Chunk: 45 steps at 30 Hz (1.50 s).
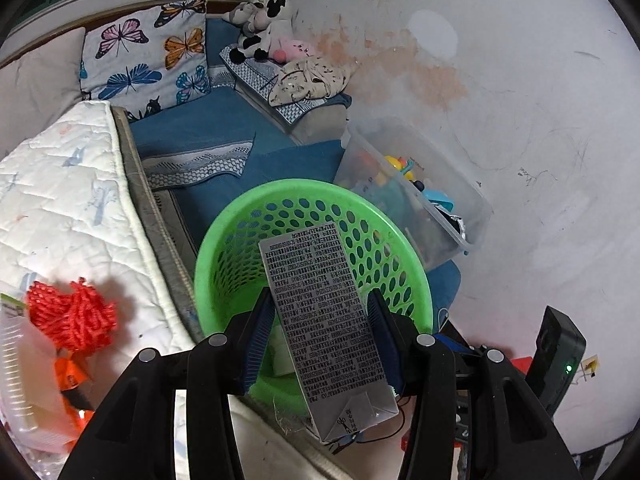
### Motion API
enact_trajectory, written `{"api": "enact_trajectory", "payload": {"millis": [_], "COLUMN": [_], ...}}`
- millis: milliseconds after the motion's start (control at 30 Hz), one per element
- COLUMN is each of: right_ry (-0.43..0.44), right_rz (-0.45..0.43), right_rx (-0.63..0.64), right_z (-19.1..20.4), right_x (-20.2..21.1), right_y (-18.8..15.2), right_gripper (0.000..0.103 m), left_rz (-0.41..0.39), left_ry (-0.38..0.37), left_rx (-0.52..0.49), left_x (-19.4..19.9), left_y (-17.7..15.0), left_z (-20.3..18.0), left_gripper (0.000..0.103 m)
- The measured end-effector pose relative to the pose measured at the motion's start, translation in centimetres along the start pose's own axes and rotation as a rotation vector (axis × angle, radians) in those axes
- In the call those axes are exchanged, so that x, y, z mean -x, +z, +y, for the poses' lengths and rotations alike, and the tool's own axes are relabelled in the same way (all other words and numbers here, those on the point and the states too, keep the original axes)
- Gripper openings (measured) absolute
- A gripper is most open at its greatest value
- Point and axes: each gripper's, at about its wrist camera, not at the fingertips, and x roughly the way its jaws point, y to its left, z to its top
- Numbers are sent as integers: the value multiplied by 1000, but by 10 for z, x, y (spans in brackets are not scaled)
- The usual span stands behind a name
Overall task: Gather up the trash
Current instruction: 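Carry the milk carton over the green basket and release it with the left tool, then grasp the crumpled tissue bag with the left tool while the right tool grasps a clear container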
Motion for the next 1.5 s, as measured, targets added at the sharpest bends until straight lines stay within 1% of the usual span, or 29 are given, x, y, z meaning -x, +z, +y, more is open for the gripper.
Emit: {"api": "enact_trajectory", "payload": {"millis": [200,267,300,333,467,567,767,833,1033,1267,1433,1500], "right_ry": [3,4,7,8,17,26,52,63,90,122,142,149], "right_rz": [3,3,3,2,-6,-13,-26,-26,-30,-22,-17,-15], "right_rx": [-3,-4,-2,0,6,18,48,62,102,148,183,194], "right_z": [1,1,2,3,9,15,37,46,71,99,120,128], "right_x": [2,3,4,5,10,14,22,23,27,25,22,21], "right_y": [-6,-6,-7,-8,-10,-11,-14,-15,-17,-18,-18,-19], "right_gripper": [74,74,74,74,74,74,76,76,76,77,77,77], "left_rz": [9,9,7,0,-20,-52,-107,-132,-183,-221,-227,-222], "left_ry": [-8,-15,-18,-23,-14,3,52,86,158,242,303,316], "left_rx": [11,15,16,17,15,12,9,6,17,58,89,101], "left_x": [-16,-19,-19,-18,-7,9,47,62,100,143,162,167], "left_y": [-3,-5,-6,-7,-11,-18,-37,-45,-66,-92,-110,-118], "left_z": [0,0,1,1,3,6,19,26,48,93,127,139], "left_gripper": [48,49,52,57,58,58,57,57,58,57,57,57]}}
